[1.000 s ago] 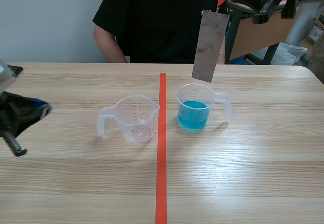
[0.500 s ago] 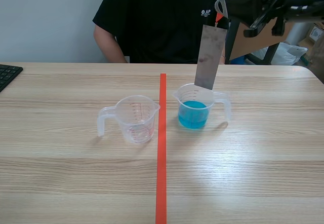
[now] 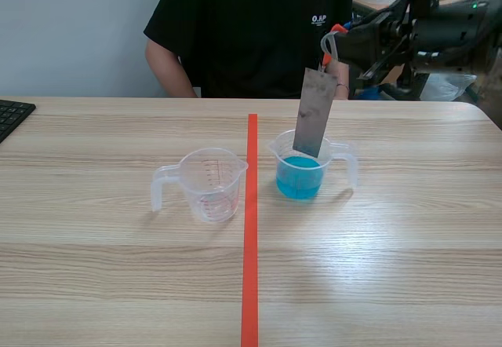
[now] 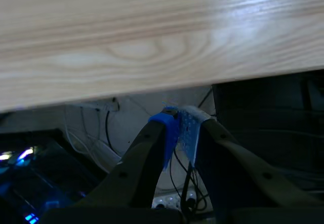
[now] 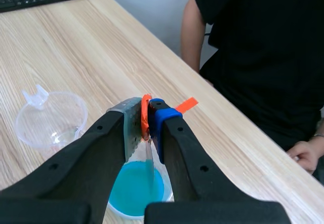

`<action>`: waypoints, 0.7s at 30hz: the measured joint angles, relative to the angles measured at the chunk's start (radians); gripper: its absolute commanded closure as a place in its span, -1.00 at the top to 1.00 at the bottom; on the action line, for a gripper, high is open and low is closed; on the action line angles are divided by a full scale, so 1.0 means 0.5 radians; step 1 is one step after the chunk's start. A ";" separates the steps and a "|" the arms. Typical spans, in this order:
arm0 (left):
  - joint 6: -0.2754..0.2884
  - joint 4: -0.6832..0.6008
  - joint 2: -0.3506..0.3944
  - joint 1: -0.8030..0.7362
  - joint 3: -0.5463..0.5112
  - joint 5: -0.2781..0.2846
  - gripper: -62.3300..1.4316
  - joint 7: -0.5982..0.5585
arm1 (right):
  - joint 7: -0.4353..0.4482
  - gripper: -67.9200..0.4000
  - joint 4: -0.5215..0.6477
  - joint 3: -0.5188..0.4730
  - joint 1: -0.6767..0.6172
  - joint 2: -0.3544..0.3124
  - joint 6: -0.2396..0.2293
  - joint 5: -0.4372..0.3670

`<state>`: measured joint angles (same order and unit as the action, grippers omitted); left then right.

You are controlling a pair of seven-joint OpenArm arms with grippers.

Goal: Do the redox reaction experiment.
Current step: 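Lower the plate into the blue solution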

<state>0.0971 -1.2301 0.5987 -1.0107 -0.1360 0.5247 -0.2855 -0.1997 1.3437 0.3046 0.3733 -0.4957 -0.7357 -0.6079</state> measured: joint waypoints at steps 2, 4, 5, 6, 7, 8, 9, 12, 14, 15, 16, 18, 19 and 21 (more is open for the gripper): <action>0.001 0.000 -0.045 -0.018 0.001 0.000 -0.83 0.001 | 0.037 -0.94 -0.069 0.008 0.000 0.039 -0.004 0.053; 0.001 0.000 -0.089 -0.031 0.001 0.000 -0.83 0.000 | 0.053 -0.94 -0.123 0.009 0.000 0.078 -0.005 0.096; 0.002 0.000 -0.108 -0.036 0.001 -0.001 -0.83 0.000 | 0.077 -0.94 -0.146 0.009 0.000 0.094 -0.005 0.122; 0.002 0.000 -0.127 -0.041 0.002 0.000 -0.83 0.000 | 0.083 -0.94 -0.169 0.009 0.000 0.111 -0.005 0.146; 0.002 0.000 -0.145 -0.045 0.002 0.000 -0.83 0.001 | 0.092 -0.94 -0.191 0.009 0.000 0.124 -0.005 0.169; 0.002 0.000 -0.163 -0.047 0.003 0.000 -0.83 0.002 | 0.094 -0.94 -0.213 0.009 0.000 0.140 -0.005 0.188; 0.002 0.000 -0.175 -0.047 0.006 0.000 -0.83 0.008 | 0.101 -0.94 -0.234 0.009 0.000 0.154 -0.005 0.219; 0.006 0.000 -0.195 -0.045 0.008 0.000 -0.83 0.016 | 0.108 -0.94 -0.283 0.009 -0.001 0.188 -0.004 0.278; 0.003 0.000 -0.194 -0.045 0.008 0.000 -0.83 0.023 | 0.117 -0.94 -0.293 0.009 -0.001 0.208 -0.004 0.310; 0.002 0.000 -0.194 -0.045 0.008 0.000 -0.83 0.023 | 0.123 -0.94 -0.296 0.009 -0.001 0.215 -0.005 0.309; 0.002 0.000 -0.194 -0.045 0.008 0.000 -0.83 0.023 | 0.123 -0.94 -0.296 0.009 -0.001 0.217 -0.005 0.311; 0.002 0.000 -0.193 -0.045 0.008 0.000 -0.83 0.023 | 0.135 -0.94 -0.296 0.009 0.000 0.217 -0.004 0.343; 0.002 0.000 -0.193 -0.045 0.008 0.000 -0.83 0.023 | 0.137 -0.94 -0.296 0.009 0.000 0.217 -0.004 0.350; 0.002 0.000 -0.193 -0.045 0.008 0.000 -0.83 0.023 | 0.138 -0.94 -0.296 0.009 0.000 0.217 -0.004 0.356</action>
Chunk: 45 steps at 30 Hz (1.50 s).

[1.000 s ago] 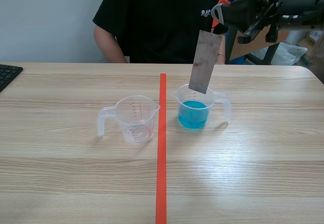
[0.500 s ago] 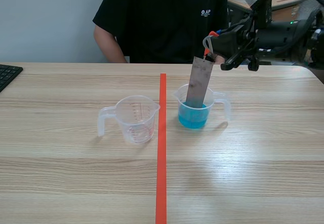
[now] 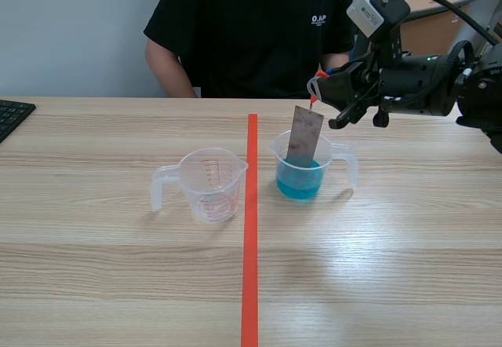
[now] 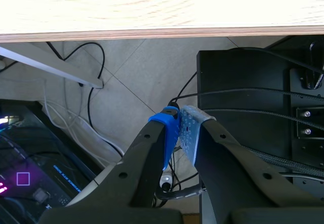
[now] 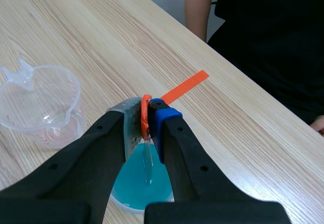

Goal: Do the redox reaction experiment.
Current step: 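Lower the plate into the blue solution, then hold the plate still in the solution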

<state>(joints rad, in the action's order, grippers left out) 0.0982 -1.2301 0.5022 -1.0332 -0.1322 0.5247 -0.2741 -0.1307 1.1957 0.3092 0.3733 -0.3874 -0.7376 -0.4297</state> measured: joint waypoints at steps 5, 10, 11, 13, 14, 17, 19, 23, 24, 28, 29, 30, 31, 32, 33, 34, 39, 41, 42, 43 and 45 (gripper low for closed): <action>-0.001 0.000 0.005 0.000 0.000 0.000 -0.83 0.000 | 0.000 -0.94 0.000 0.000 0.000 0.000 0.000 0.001; 0.000 0.000 0.005 0.000 0.000 0.000 -0.83 0.000 | 0.002 -0.94 0.000 0.000 0.000 0.000 0.000 0.008; -0.001 0.000 0.005 0.000 0.000 0.000 -0.83 0.000 | 0.002 -0.94 0.000 0.000 0.000 0.000 0.000 0.008; 0.000 0.000 0.005 0.000 0.000 0.000 -0.83 0.000 | 0.002 -0.94 0.000 0.000 0.001 0.000 0.000 0.008; 0.000 0.000 0.005 0.000 0.000 0.000 -0.83 0.000 | 0.002 -0.94 0.000 0.000 0.001 0.000 0.000 0.008; 0.000 0.000 0.005 0.000 0.000 0.000 -0.83 0.000 | 0.002 -0.94 0.000 0.000 0.001 0.000 0.000 0.008; 0.000 0.000 0.005 0.000 0.000 0.000 -0.83 0.000 | 0.002 -0.94 0.000 0.000 0.001 0.000 0.000 0.008; 0.000 0.000 0.005 0.000 0.000 0.000 -0.83 0.000 | 0.002 -0.94 0.000 0.000 0.001 0.000 0.000 0.008; 0.000 0.000 0.005 0.000 0.000 0.000 -0.83 0.000 | 0.002 -0.94 0.000 0.000 0.001 0.000 0.000 0.008; 0.000 0.000 0.005 0.000 0.000 0.000 -0.83 0.000 | 0.002 -0.94 0.000 0.000 0.001 0.000 0.000 0.008; 0.000 0.000 0.005 0.000 0.000 0.000 -0.83 0.000 | 0.002 -0.94 0.000 0.000 0.001 0.000 0.000 0.008; 0.000 0.000 0.005 0.000 0.000 0.000 -0.83 0.000 | 0.002 -0.94 0.000 0.000 0.001 0.000 0.000 0.008; 0.000 0.000 0.005 0.000 0.000 0.000 -0.83 0.000 | 0.002 -0.94 0.000 0.000 0.001 0.000 0.000 0.008; 0.000 0.000 0.005 0.000 0.000 0.000 -0.83 0.000 | 0.002 -0.94 0.000 0.000 0.001 0.000 0.000 0.008; 0.000 0.000 0.005 0.000 0.000 0.000 -0.83 0.000 | 0.002 -0.94 0.000 0.000 0.001 0.000 0.000 0.008; 0.000 0.000 0.005 0.000 0.000 0.000 -0.83 0.000 | 0.002 -0.94 0.000 0.000 0.001 -0.001 0.000 0.008; 0.000 0.000 0.005 0.000 0.000 0.000 -0.83 0.000 | -0.008 -0.94 0.007 -0.002 0.001 -0.001 0.000 0.007; 0.000 0.000 0.005 0.000 0.000 0.000 -0.83 0.000 | -0.073 -0.94 0.041 -0.005 0.000 -0.002 -0.001 -0.010; 0.000 0.000 0.005 0.000 0.000 0.000 -0.83 0.000 | -0.095 -0.94 0.060 -0.011 -0.001 -0.002 -0.001 -0.014; 0.000 0.000 0.005 0.000 0.000 0.000 -0.83 0.000 | -0.112 -0.94 0.076 -0.018 -0.001 -0.002 -0.001 -0.027; 0.000 0.000 0.005 0.000 0.000 0.000 -0.83 0.000 | -0.170 -0.94 0.117 -0.053 -0.001 -0.004 -0.002 -0.078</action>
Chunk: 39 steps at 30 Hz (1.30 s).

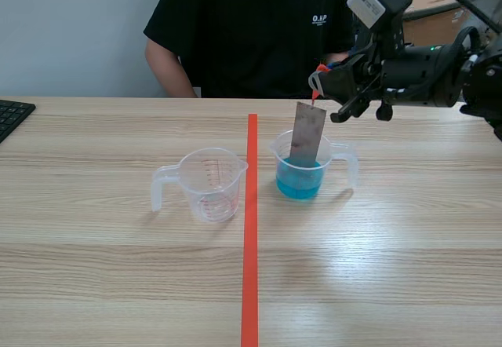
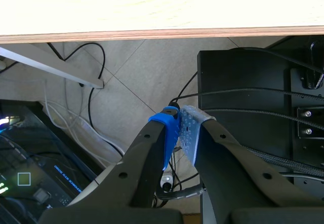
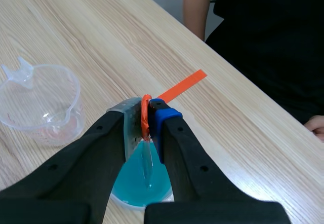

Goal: Do the redox reaction experiment.
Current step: 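Hold the plate still in the solution, then raise the plate and point at it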

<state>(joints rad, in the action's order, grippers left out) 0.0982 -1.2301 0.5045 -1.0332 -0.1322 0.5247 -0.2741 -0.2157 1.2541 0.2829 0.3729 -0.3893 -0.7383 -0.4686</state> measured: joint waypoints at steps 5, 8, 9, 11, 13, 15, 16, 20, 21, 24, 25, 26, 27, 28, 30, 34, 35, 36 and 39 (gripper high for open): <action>0.000 0.000 0.000 0.000 0.000 0.000 -0.83 0.000 | -0.091 -0.94 0.126 -0.045 0.000 -0.051 0.001 -0.153; 0.000 0.000 0.000 0.000 0.000 0.000 -0.83 0.000 | -0.172 -0.94 0.207 -0.063 0.000 -0.089 0.001 -0.254; 0.000 0.000 0.000 0.000 0.000 0.000 -0.83 -0.001 | -0.191 -0.94 0.237 -0.066 0.000 -0.101 0.001 -0.280; 0.000 0.000 0.000 0.000 0.000 0.000 -0.83 0.000 | -0.228 -0.94 0.294 -0.066 0.000 -0.130 0.001 -0.363; 0.000 0.000 0.000 0.000 0.000 0.000 -0.83 0.000 | -0.282 -0.94 0.362 -0.066 0.001 -0.156 0.001 -0.439; 0.000 0.000 0.001 0.000 0.000 0.000 -0.83 0.000 | -0.331 -0.94 0.421 -0.066 0.001 -0.182 0.000 -0.528; 0.000 0.000 0.005 0.000 0.000 0.000 -0.83 0.000 | -0.352 -0.94 0.449 -0.066 0.001 -0.197 0.001 -0.567; 0.004 0.000 0.056 0.000 0.002 0.000 -0.83 0.000 | -0.412 -0.94 0.540 -0.066 0.001 -0.248 0.000 -0.680; 0.005 0.000 0.076 0.000 0.002 0.000 -0.83 -0.001 | -0.419 -0.94 0.561 -0.066 0.001 -0.259 0.000 -0.697; 0.014 0.000 0.142 0.000 0.002 0.000 -0.83 -0.009 | -0.426 -0.94 0.612 -0.066 0.001 -0.286 0.000 -0.746; 0.021 0.000 0.165 0.000 0.002 0.000 -0.83 -0.019 | -0.436 -0.94 0.628 -0.066 0.001 -0.295 0.000 -0.761; 0.059 0.000 0.192 0.000 0.002 0.000 -0.83 -0.019 | -0.447 -0.94 0.642 -0.066 0.001 -0.304 -0.001 -0.777; 0.089 -0.001 0.223 -0.001 0.002 0.000 -0.83 -0.019 | -0.448 -0.94 0.654 -0.066 0.001 -0.314 0.000 -0.793; 0.126 -0.003 0.256 -0.001 0.002 0.000 -0.83 -0.023 | -0.450 -0.94 0.663 -0.069 0.001 -0.320 0.000 -0.807; 0.170 -0.026 0.329 -0.001 0.002 0.000 -0.83 -0.022 | -0.480 -0.94 0.678 -0.097 0.001 -0.325 -0.004 -0.835; 0.264 -0.121 0.498 0.003 0.002 0.002 -0.83 -0.022 | -0.520 -0.94 0.684 -0.192 0.001 -0.325 0.000 -0.856; 0.294 -0.145 0.543 0.009 0.002 0.009 -0.83 -0.019 | -0.521 -0.94 0.684 -0.210 0.001 -0.325 0.000 -0.869; 0.338 -0.168 0.590 0.024 0.002 0.009 -0.83 -0.015 | -0.522 -0.94 0.684 -0.223 0.001 -0.325 0.000 -0.875; 0.408 -0.232 0.732 0.104 0.004 0.020 -0.83 -0.015 | -0.525 -0.94 0.684 -0.236 0.001 -0.325 0.000 -0.875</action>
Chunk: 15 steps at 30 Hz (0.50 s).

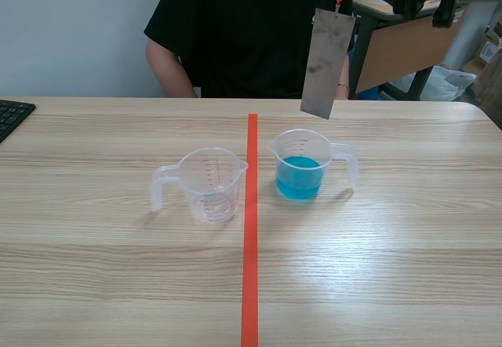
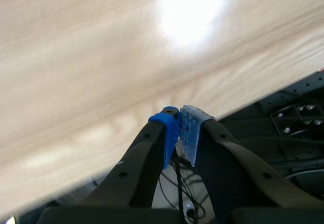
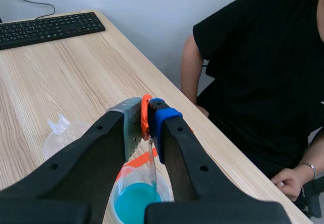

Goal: Do the redox reaction experiment.
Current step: 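Raise the plate and point at it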

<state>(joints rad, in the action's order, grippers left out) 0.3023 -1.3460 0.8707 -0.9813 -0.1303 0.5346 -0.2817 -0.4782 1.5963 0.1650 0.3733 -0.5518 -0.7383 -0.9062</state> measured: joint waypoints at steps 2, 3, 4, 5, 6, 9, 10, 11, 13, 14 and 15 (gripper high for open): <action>0.031 -0.037 0.098 0.089 0.017 0.050 -0.83 -0.002 | -0.005 -0.94 0.000 0.000 0.000 0.000 -0.001 -0.001; 0.056 -0.054 0.143 0.137 0.021 0.054 -0.83 -0.002 | -0.006 -0.94 0.000 0.000 0.000 0.000 -0.001 0.000; 0.072 -0.072 0.188 0.183 0.022 0.053 -0.83 -0.002 | -0.012 -0.94 0.000 0.000 0.000 0.000 -0.001 -0.001; 0.073 -0.094 0.236 0.238 0.032 0.054 -0.83 -0.003 | -0.014 -0.94 0.000 0.000 0.000 0.000 -0.001 -0.001; 0.076 -0.114 0.282 0.296 0.047 0.053 -0.83 -0.003 | -0.014 -0.94 0.000 0.000 0.000 0.000 -0.001 -0.001; 0.131 -0.172 0.414 0.469 0.101 0.049 -0.83 -0.069 | -0.016 -0.94 0.000 0.000 0.000 0.000 -0.001 -0.001; 0.143 -0.192 0.455 0.523 0.117 0.048 -0.83 -0.088 | -0.021 -0.94 0.000 0.000 0.000 0.000 -0.001 -0.001; 0.159 -0.209 0.490 0.578 0.132 0.048 -0.83 -0.105 | -0.021 -0.94 0.000 0.000 0.000 0.000 -0.001 -0.001; 0.179 -0.239 0.546 0.694 0.174 0.048 -0.83 -0.121 | -0.023 -0.94 0.000 0.000 0.000 0.000 -0.001 -0.001; 0.177 -0.255 0.565 0.759 0.208 0.048 -0.83 -0.121 | -0.027 -0.94 0.000 0.000 0.000 0.000 -0.001 -0.001; 0.177 -0.270 0.575 0.835 0.253 0.048 -0.83 -0.120 | -0.028 -0.94 0.000 0.000 0.000 0.000 -0.001 -0.001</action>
<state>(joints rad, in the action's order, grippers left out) 0.3908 -1.4811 1.1580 -0.5640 -0.0036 0.5587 -0.3416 -0.4923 1.5963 0.1650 0.3733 -0.5518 -0.7387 -0.9066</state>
